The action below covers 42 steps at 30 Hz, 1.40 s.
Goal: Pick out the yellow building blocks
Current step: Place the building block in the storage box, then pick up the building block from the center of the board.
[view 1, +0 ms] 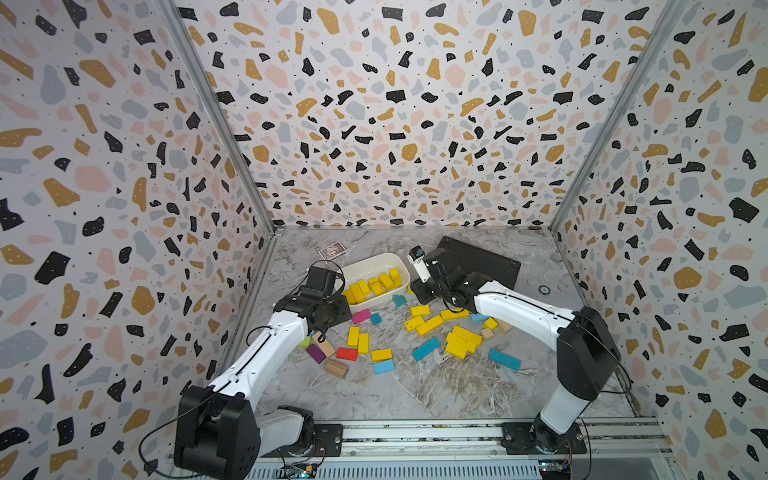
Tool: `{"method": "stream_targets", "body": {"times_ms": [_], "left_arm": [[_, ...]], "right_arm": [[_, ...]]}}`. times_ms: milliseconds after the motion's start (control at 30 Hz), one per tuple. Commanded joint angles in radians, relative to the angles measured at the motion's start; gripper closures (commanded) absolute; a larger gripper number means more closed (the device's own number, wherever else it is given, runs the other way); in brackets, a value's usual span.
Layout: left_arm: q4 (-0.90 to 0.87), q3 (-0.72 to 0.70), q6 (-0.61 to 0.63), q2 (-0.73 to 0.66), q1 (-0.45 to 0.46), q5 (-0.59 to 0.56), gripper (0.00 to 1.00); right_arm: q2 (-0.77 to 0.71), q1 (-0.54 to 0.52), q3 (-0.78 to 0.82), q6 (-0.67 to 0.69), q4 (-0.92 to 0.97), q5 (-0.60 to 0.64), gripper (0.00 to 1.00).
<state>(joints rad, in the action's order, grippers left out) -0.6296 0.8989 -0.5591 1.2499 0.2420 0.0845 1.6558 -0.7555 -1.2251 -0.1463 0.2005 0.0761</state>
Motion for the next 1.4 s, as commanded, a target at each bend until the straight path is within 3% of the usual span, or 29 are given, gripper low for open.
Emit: {"method": "stream_targets", "body": {"times_ms": [0, 167, 400, 633, 800, 1067, 1367], "left_arm": [[-0.020, 0.014, 0.081, 0.044, 0.012, 0.075, 0.45], [-0.085, 0.062, 0.131, 0.162, 0.026, 0.091, 0.51], [-0.078, 0.062, 0.173, 0.245, 0.053, 0.041, 0.50], [0.010, 0.061, 0.155, 0.318, 0.068, 0.050, 0.47], [0.038, 0.083, 0.133, 0.375, 0.084, -0.013, 0.48], [0.072, 0.068, 0.106, 0.419, 0.095, -0.080, 0.50], [0.065, 0.023, 0.098, 0.395, 0.095, -0.129, 0.61]], "right_arm": [[-0.070, 0.001, 0.112, -0.038, -0.077, 0.027, 0.50], [-0.121, 0.001, 0.171, -0.047, -0.065, 0.067, 0.51], [-0.151, 0.001, 0.207, -0.076, -0.089, 0.106, 0.52], [-0.154, 0.001, 0.210, -0.075, -0.087, 0.103, 0.52], [-0.154, 0.001, 0.209, -0.073, -0.090, 0.097, 0.52], [-0.151, 0.001, 0.205, -0.074, -0.070, 0.097, 0.53], [-0.140, 0.001, 0.203, -0.088, -0.077, 0.087, 0.54]]}}
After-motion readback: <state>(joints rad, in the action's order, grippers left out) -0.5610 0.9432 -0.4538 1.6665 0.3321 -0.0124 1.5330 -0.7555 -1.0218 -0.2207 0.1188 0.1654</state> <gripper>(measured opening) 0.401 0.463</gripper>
